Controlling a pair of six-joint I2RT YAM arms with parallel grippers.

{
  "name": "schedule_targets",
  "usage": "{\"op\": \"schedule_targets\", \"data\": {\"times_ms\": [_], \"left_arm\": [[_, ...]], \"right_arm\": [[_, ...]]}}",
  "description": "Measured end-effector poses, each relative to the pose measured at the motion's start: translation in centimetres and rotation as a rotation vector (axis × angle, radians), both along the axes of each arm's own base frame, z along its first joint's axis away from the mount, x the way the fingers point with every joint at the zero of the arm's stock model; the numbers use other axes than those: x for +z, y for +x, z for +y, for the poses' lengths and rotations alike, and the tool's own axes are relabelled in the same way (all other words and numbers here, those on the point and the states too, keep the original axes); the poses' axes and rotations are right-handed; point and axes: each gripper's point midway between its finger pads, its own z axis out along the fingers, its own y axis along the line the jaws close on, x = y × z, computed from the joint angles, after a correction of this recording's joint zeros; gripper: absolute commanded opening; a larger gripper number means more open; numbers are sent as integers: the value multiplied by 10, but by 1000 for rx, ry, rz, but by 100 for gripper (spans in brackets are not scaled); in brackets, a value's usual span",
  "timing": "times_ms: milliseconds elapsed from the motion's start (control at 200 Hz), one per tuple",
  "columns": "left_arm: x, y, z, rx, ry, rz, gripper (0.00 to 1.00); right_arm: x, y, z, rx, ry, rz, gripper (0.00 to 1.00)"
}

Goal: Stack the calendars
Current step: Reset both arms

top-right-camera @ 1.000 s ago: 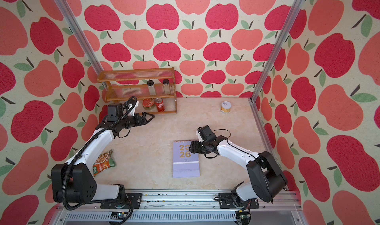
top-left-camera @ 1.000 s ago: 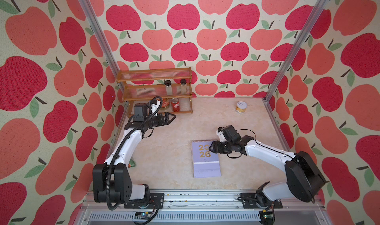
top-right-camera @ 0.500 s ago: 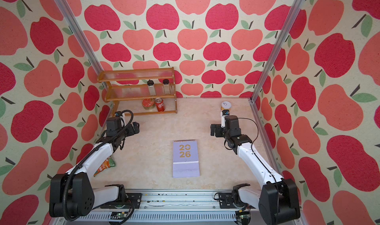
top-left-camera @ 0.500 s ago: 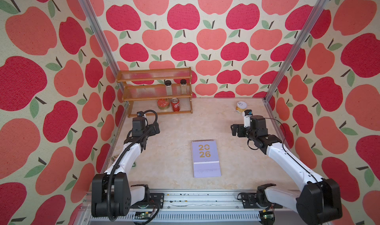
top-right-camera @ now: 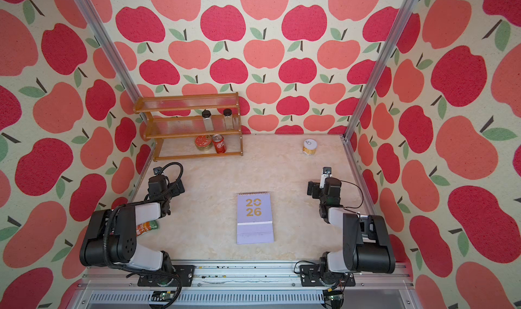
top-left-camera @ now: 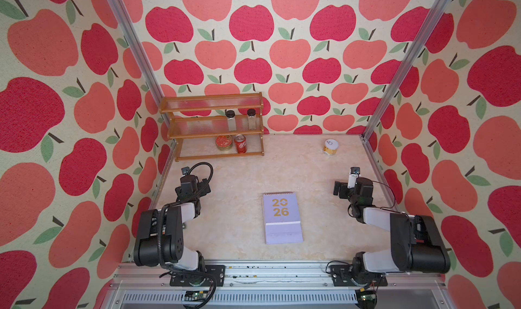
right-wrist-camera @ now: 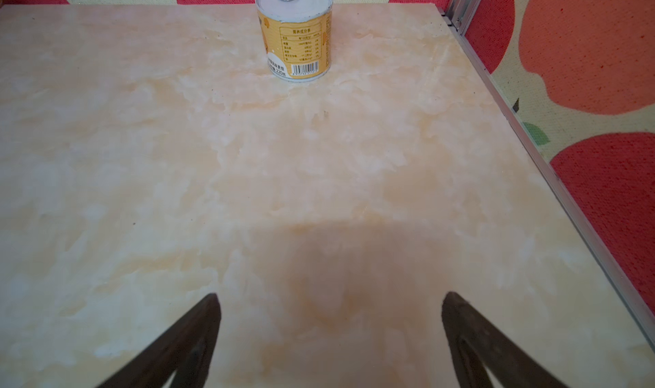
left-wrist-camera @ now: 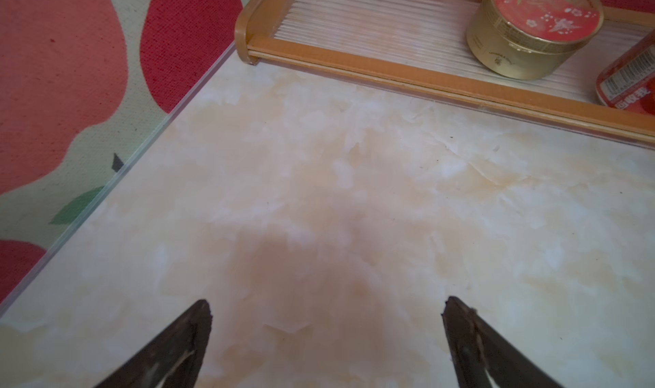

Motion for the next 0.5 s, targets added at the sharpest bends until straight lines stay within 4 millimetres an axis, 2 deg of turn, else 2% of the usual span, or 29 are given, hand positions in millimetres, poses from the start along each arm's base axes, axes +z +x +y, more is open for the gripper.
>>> {"op": "schedule_targets", "data": {"times_ms": [100,190,285,500], "left_arm": [[5,9,-12,-57,15,-55,100],[3,8,-18,-89,27,-88,100],[-1,7,-20,-100,31,-86,100],[7,12,-22,-113,30,-124,99]], "right_arm": [[-5,9,5,37,1,-48,99],[-10,8,10,61,1,-49,99],[-2,12,12,70,-9,-84,99],[4,14,20,84,-41,-110,99]]}}
